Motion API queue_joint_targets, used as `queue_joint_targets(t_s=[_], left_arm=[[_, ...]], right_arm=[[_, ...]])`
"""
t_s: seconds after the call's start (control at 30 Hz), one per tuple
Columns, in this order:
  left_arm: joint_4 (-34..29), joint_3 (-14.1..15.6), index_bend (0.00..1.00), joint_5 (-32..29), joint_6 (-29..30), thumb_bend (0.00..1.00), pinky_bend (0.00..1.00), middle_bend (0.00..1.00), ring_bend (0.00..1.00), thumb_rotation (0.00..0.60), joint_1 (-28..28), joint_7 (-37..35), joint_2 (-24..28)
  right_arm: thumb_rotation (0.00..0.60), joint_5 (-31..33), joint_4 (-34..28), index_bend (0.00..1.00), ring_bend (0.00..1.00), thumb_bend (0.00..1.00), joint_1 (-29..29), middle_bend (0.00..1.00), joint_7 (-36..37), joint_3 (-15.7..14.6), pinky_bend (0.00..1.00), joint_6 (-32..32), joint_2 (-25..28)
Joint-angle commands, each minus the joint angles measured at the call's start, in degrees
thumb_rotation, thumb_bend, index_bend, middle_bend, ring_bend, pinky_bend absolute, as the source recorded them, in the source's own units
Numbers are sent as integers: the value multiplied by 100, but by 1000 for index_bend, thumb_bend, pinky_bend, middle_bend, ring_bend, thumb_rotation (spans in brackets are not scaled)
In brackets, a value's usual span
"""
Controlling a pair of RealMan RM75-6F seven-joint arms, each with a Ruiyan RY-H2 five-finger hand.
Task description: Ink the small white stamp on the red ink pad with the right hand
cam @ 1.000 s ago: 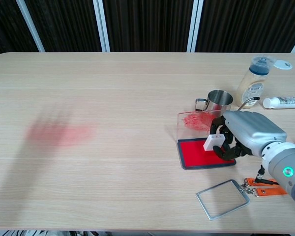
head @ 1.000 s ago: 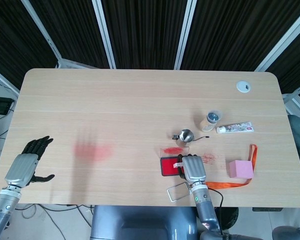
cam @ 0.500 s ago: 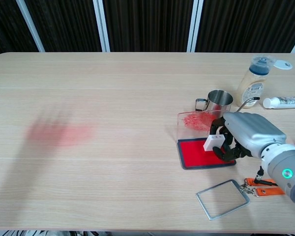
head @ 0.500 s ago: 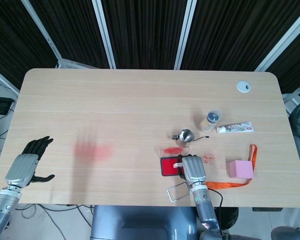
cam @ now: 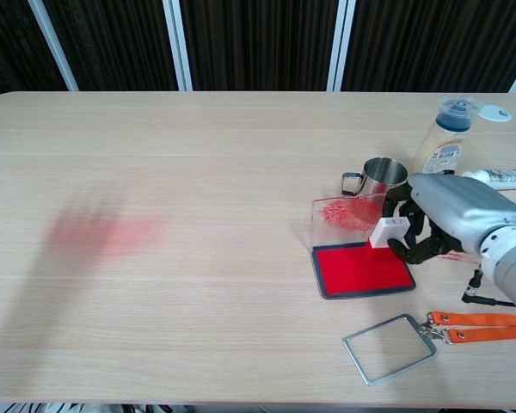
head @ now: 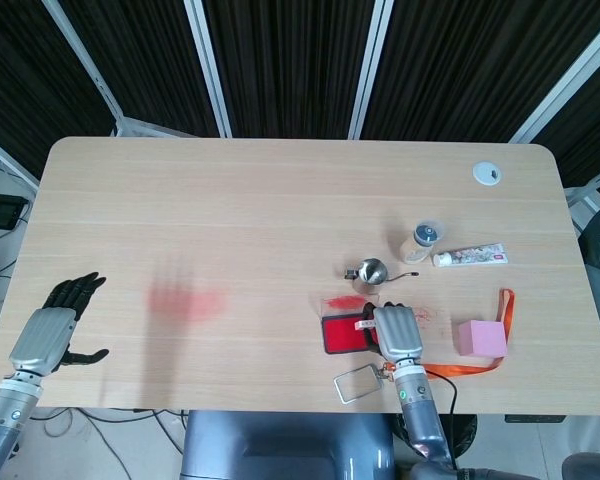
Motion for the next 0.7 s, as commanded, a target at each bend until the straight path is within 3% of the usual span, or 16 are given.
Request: queue_joint_targets(t_s=[0.03,0.4,0.7], left_arm=[[1,-1,0,-13,0,11,0,0,0,600,2,17,-6],[-38,-3,0,-95,64,11,0,0,0,600,50,184,-71],[-57,7,0,-96,104,11,0,0,0,600,76,269,-112]], right_arm=[[600,-28,-142,767,491,603,-45,656,0,30,509,75,217],[600,65,-325,767,490,604,-270,656,393,34,510,75,978],[600,97,-145,767,490,603,-350,649,668,-75,509,-54,1069]])
